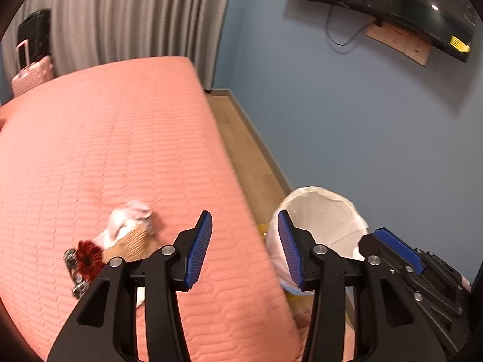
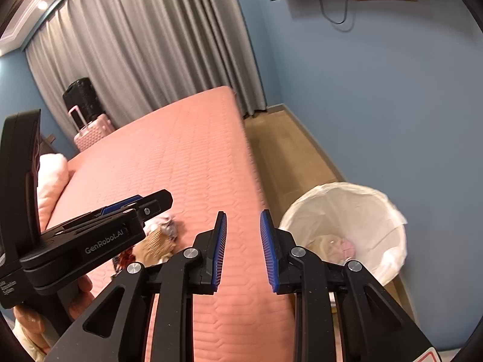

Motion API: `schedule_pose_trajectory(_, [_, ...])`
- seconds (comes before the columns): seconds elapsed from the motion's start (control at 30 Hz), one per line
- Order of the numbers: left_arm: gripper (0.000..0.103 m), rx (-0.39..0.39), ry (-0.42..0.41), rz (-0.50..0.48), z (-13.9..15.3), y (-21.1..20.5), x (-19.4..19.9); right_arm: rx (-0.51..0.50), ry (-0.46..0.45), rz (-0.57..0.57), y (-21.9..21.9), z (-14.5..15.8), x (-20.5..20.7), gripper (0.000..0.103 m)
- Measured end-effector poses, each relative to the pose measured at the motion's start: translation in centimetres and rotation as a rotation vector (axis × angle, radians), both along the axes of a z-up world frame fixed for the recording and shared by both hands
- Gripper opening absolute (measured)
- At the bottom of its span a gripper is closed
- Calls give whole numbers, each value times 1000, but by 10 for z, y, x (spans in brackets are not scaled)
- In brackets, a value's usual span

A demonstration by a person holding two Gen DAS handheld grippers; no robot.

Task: Collect trash
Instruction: 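Move both open tools back to the pile on the bed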

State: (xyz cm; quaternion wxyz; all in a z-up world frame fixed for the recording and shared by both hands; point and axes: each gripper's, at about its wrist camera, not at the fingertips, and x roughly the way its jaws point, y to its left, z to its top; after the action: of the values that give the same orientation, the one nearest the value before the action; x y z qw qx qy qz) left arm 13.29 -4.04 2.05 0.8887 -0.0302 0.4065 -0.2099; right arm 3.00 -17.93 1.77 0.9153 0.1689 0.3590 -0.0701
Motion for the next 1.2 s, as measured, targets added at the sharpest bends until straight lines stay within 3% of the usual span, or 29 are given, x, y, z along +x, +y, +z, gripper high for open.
schedule_pose_trajectory(0.4, [45,46,82,197,-46,103,8,0,78,151,86,-31,27,24])
schedule_pose_trajectory(0.7, [59,40,169,298,-89,173,6,9,133,218,135,-58,46,37])
schedule_pose_trajectory(0.97, [60,37,254,354,-128,210,5,31,191,261,162,-95,62,40])
schedule_pose_trajectory(1.2, [60,-10,326,401,-156,234,9,62,244,273,175,-127,80,42])
